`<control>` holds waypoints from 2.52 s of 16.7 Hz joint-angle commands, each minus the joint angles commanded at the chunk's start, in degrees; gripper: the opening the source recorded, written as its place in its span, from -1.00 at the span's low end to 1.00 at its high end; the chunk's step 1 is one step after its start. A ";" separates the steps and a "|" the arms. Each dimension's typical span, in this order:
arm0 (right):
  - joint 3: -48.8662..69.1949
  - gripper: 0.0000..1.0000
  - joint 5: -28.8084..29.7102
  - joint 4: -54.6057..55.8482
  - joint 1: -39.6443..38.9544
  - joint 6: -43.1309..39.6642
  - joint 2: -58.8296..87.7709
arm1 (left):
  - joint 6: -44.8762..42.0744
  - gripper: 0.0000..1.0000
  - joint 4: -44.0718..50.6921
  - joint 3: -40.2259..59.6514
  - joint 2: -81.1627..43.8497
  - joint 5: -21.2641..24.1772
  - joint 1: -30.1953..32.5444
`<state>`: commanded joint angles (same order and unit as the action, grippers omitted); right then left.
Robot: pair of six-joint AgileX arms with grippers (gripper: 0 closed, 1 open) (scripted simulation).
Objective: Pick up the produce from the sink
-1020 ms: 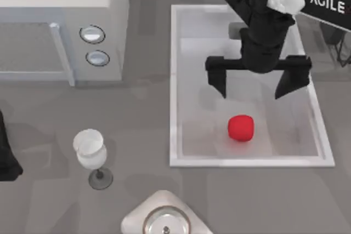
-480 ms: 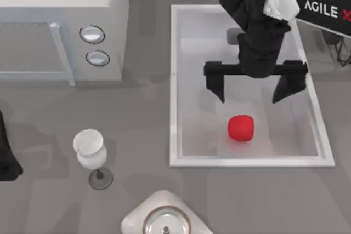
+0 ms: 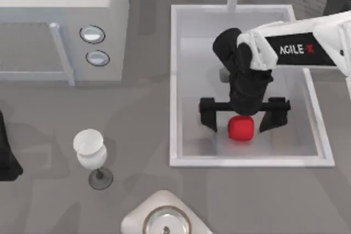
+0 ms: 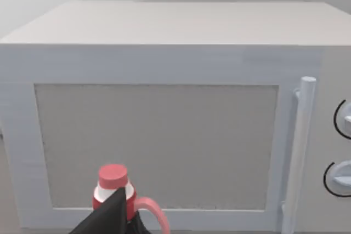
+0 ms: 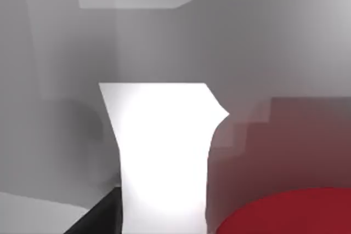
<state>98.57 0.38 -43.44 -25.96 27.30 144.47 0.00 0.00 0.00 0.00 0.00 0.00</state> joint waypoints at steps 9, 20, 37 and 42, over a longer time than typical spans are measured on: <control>-1.21 0.55 0.02 2.09 -0.05 0.04 1.53 | 0.00 1.00 0.00 0.00 0.00 0.00 0.00; -1.21 -1.00 0.02 2.09 -0.05 0.04 1.53 | 0.00 1.00 0.00 0.00 0.00 0.00 0.00; 21.07 -1.00 1.32 -21.94 -0.04 -0.40 -2.13 | 0.00 1.00 0.00 0.00 0.00 0.00 0.00; 42.10 -1.00 1.29 -45.40 0.13 -0.59 -3.81 | 0.00 1.00 0.00 0.00 0.00 0.00 0.00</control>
<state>140.67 1.67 -88.84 -25.83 26.71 140.66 0.00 0.00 0.00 0.00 0.00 0.00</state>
